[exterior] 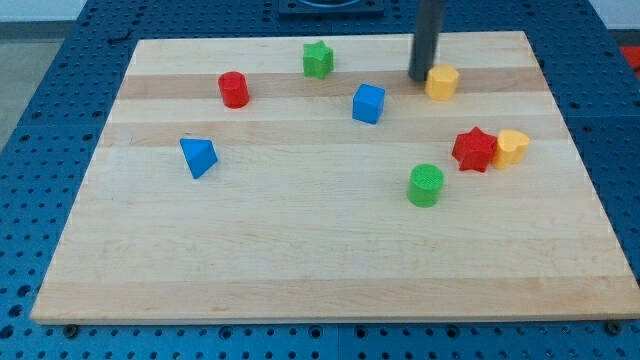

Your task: Move the yellow hexagon right a bit

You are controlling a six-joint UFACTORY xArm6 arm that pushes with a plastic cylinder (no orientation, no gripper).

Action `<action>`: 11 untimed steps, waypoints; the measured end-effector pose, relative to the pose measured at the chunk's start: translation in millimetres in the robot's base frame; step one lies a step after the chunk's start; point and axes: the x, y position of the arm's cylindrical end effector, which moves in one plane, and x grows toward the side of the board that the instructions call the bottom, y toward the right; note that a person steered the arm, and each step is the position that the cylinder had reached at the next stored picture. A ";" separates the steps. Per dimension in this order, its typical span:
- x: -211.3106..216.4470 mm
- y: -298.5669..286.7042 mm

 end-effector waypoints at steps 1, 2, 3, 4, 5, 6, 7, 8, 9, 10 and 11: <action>10.9 44.8; 26.8 83.6; 27.5 97.3; -4.5 94.9; -25.4 71.1; -13.7 38.6; 7.9 11.6; 27.1 15.7; 43.7 42.7; 63.6 57.2; 70.4 63.9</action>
